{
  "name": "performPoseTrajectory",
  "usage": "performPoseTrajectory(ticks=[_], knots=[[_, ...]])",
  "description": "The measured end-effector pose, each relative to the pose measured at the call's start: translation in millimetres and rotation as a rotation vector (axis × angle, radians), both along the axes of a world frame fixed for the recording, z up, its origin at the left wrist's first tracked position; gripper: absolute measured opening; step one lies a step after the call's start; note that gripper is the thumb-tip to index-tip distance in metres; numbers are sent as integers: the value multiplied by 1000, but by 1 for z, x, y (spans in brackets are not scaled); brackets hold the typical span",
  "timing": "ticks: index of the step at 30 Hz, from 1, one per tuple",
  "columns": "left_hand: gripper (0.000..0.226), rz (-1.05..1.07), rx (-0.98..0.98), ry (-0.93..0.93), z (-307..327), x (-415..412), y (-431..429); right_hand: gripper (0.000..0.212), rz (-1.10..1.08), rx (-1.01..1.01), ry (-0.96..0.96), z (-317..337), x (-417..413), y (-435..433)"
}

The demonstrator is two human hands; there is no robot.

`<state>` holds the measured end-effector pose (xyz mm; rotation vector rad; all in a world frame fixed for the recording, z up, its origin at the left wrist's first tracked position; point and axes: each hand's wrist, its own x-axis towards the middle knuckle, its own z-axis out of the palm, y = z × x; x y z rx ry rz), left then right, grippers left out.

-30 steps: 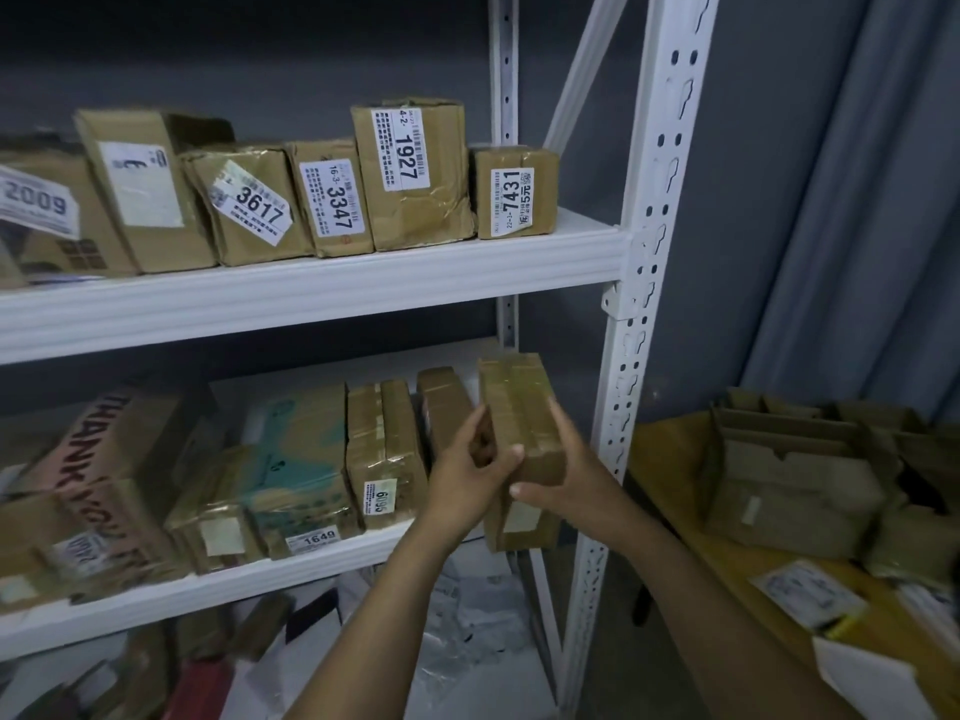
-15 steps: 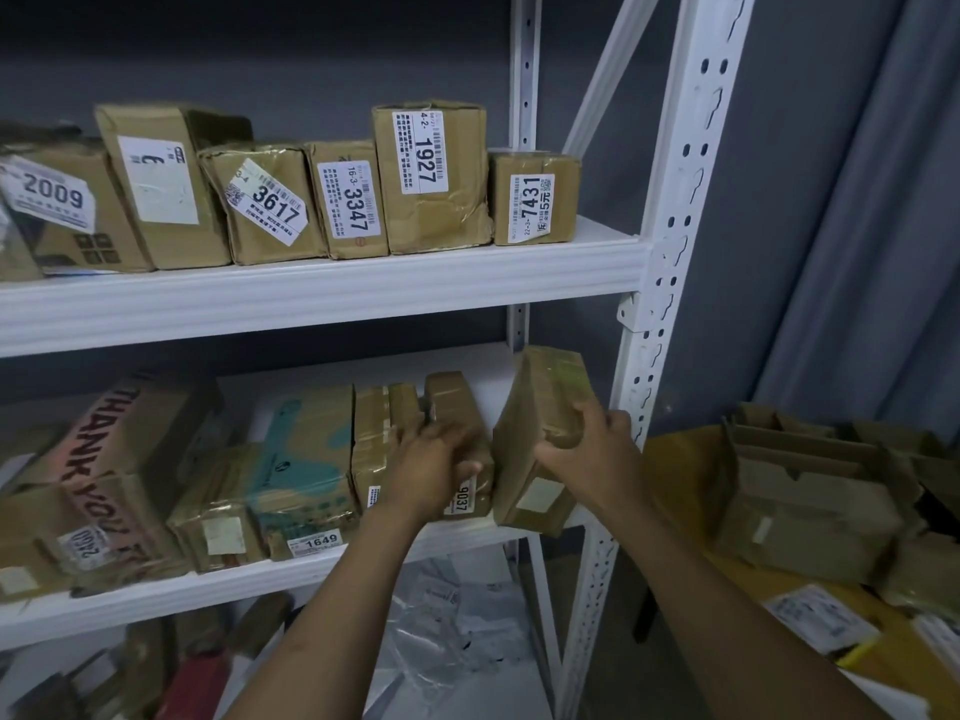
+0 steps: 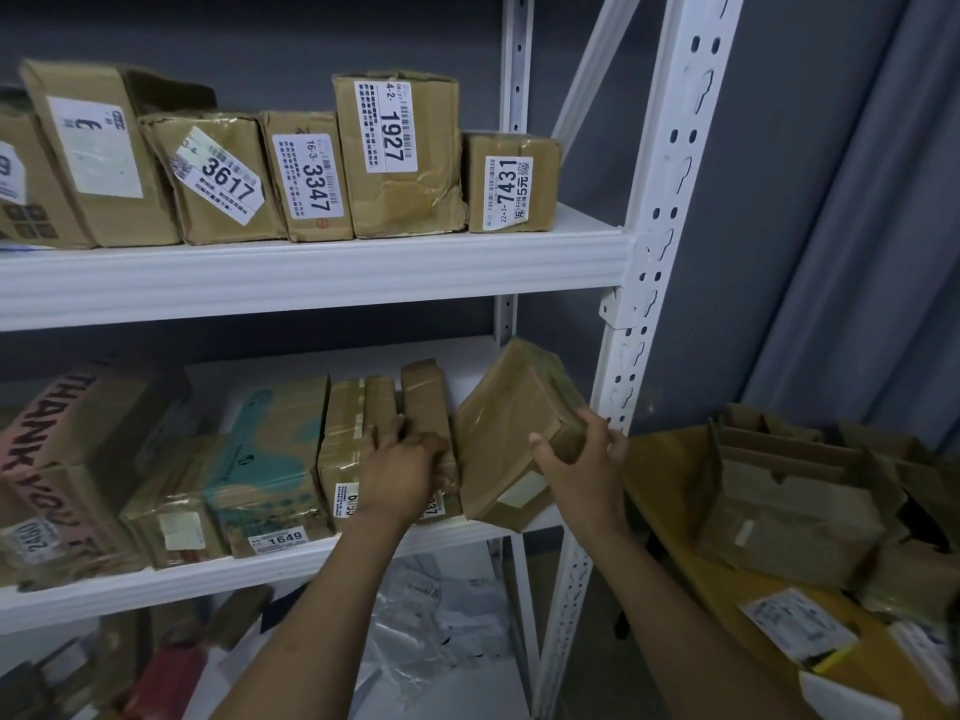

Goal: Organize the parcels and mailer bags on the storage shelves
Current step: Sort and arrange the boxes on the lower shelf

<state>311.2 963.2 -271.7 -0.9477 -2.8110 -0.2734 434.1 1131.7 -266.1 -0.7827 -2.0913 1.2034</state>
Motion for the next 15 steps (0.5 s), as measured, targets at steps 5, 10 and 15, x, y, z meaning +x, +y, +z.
performPoseTrajectory(ticks=[5, 10, 15], knots=[[42, -4, 1, -10, 1, -4, -3, 73, 78, 150, -12, 11, -8, -4], [41, -26, -16, 2, -2, -6, -7, 65, 267, 217, -43, 22, -23, -6], [42, 0, -131, 68, 0, -3, -10, 65, 432, 262, -118, 21, -38, -4]])
